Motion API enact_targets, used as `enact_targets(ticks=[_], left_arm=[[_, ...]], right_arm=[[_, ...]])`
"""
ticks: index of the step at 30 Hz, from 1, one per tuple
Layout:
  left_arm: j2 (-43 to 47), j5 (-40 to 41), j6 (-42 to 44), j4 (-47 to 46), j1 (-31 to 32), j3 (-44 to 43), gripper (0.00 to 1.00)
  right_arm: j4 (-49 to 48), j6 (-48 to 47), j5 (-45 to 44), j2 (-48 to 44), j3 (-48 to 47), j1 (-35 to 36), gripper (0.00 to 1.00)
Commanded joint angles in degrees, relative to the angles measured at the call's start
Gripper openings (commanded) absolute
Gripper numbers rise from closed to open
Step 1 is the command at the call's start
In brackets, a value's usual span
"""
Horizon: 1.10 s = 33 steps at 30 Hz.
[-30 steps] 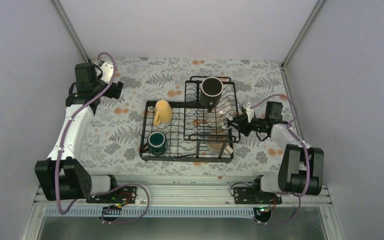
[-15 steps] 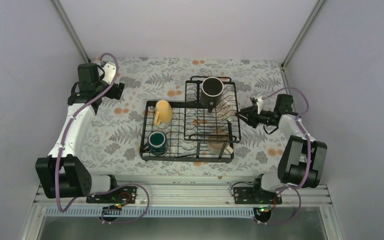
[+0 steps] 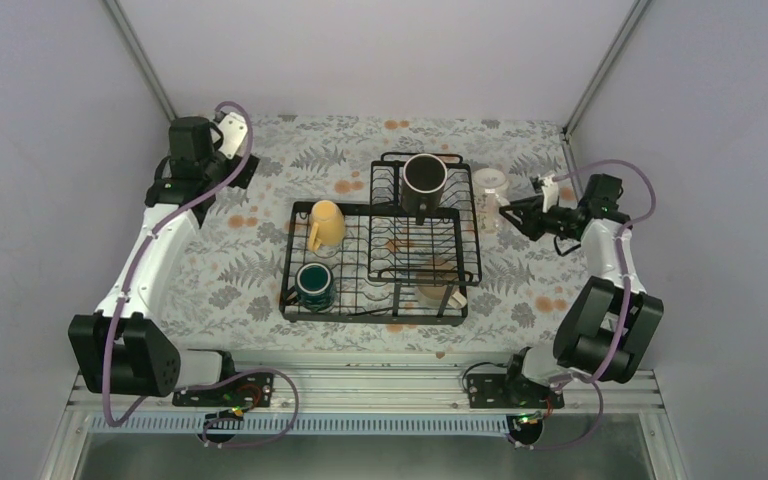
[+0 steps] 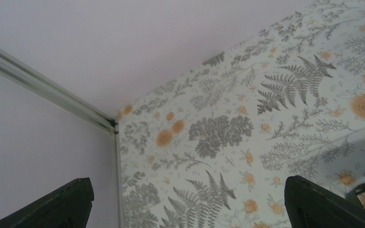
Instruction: Unload the cups from the dish rack
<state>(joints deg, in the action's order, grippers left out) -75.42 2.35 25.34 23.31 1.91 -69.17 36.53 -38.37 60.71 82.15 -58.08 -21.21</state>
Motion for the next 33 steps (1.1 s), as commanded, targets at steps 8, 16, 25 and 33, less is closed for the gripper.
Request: enact_targets(ticks=[8, 16, 25, 33], left_arm=[[0.1, 11.7, 4.5, -8.5, 7.2, -4.4, 1.0], [1.6, 11.5, 4.3, -8.8, 8.7, -3.0, 1.0], [3.1, 12.8, 5.6, -11.6, 8.8, 0.6, 1.0], [3.5, 13.0, 5.2, -13.1, 8.7, 1.9, 1.0]], right_arm=[[2.9, 0.3, -1.2, -0.5, -7.1, -4.3, 0.04], [3.9, 3.6, -6.0, 5.1, -9.4, -5.6, 0.04], [12.5, -3.7, -19.4, 3.3, -20.0, -5.3, 0.04], [19.5, -13.8, -41.4, 1.5, -25.4, 1.9, 0.04]])
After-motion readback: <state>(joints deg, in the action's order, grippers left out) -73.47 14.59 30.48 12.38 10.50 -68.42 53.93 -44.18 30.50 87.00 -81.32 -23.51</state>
